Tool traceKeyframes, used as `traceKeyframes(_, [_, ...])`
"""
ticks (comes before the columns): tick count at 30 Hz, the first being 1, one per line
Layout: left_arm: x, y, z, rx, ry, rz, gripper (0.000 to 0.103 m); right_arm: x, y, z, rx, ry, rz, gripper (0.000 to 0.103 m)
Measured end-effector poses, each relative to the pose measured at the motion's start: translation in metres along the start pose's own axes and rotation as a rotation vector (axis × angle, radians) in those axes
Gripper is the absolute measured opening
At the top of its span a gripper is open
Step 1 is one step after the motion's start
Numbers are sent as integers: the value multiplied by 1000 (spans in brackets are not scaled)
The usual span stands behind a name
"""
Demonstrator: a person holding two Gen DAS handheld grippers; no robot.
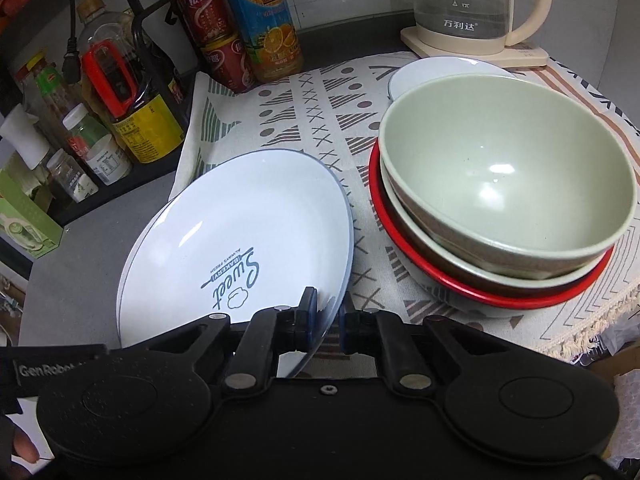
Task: Organize plates and bowls
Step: 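Lift the 'Sweet' plate with both grippers over the flower-pattern plate, then lower the 'Sweet' plate onto the flower plate and open both grippers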
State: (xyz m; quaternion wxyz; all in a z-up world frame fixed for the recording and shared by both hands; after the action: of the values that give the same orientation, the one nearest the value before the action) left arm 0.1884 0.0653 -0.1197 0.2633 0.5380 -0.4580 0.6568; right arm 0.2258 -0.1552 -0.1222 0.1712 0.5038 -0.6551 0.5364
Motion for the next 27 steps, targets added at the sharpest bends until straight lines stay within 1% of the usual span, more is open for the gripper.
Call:
traceKeyframes(3, [0, -5, -5, 15, -26, 6, 49, -4, 0, 0, -2, 1, -8, 11])
traceKeyframes(6, [-2, -7, -9, 28, -69, 19, 49, -8, -1, 1, -8, 12, -22, 12])
traceKeyframes(9, [-7, -8, -12, 31, -89, 12, 49, -12, -2, 1, -4, 26, -27, 14])
traceKeyframes(12, [-11, -8, -14, 26, -93, 11, 49, -14, -3, 0, 6, 35, -30, 15])
traceKeyframes(17, [-16, -10, -16, 34, -69, 8, 48, -20, -3, -2, 26, 40, -49, 16])
traceKeyframes(20, [-19, -11, -18, 31, -63, 9, 45, -24, -1, -3, 34, 36, -65, 17])
traceKeyframes(24, [-21, -15, -21, 37, -66, 10, 38, -25, -2, -6, 51, 38, -70, 18])
traceKeyframes(27, [-22, -18, -21, 32, -55, 7, 36, -26, -1, -6, 46, 37, -70, 18])
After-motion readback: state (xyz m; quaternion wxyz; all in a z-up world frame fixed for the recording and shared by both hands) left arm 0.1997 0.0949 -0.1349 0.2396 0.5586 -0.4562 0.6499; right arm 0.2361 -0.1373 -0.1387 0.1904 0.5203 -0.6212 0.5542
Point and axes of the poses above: each gripper's, at about its wrist camera, not at the fingertips, and x roughly against the way its jaws point, z to its right, y to its underside, the point moved 1 cm from there along -x, roughly the way its jaws point, and after that the axes turned 10 degrees about -y, right-handed, at the moved point
